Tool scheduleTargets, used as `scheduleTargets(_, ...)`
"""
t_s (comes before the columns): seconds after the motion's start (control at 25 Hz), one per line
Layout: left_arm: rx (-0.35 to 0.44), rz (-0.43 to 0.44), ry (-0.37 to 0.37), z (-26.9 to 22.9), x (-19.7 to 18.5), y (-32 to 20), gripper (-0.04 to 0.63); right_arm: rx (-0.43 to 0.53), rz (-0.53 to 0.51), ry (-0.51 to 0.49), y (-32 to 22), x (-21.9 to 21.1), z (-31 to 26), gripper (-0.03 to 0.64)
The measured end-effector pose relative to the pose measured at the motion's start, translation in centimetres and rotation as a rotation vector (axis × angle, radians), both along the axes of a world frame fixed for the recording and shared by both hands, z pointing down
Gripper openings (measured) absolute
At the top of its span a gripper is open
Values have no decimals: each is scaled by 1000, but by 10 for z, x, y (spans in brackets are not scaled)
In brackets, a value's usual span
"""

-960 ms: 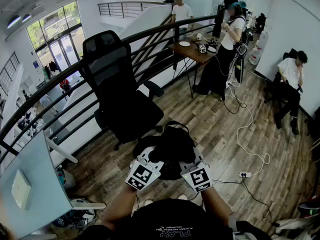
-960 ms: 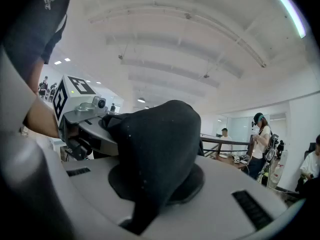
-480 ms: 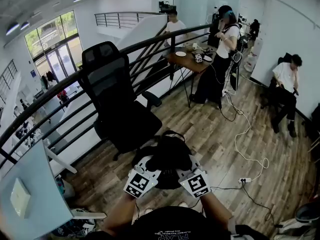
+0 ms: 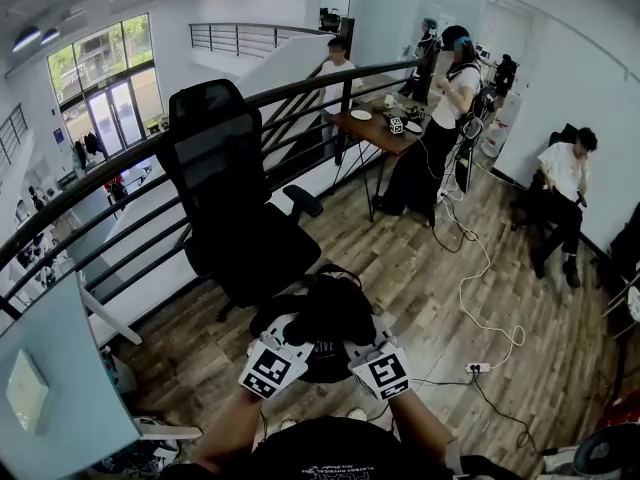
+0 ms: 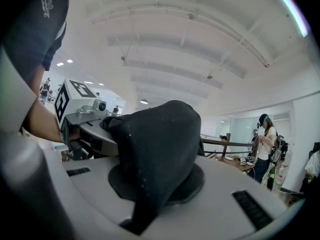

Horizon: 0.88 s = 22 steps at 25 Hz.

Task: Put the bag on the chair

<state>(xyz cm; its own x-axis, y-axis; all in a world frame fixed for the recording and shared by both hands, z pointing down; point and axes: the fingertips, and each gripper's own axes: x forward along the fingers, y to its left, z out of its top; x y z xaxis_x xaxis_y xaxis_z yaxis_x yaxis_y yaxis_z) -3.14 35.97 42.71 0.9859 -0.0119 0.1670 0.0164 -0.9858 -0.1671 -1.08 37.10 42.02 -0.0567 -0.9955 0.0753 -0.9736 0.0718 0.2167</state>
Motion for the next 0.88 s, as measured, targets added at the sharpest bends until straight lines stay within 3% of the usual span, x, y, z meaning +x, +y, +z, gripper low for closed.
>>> scheduleTargets(0.36, -15, -20, 37, -4, -32, -38, 35, -3, -10, 23, -37, -28, -3, 44)
scheduleTargets(0.64, -35, -53, 34, 3, -33, -76, 35, -14, -67, 23, -76, -30, 3, 44)
scheduleTargets(0.88, -40, -84, 12, 7, -11, -111, 35, -14, -98, 4, -112, -8, 8, 44)
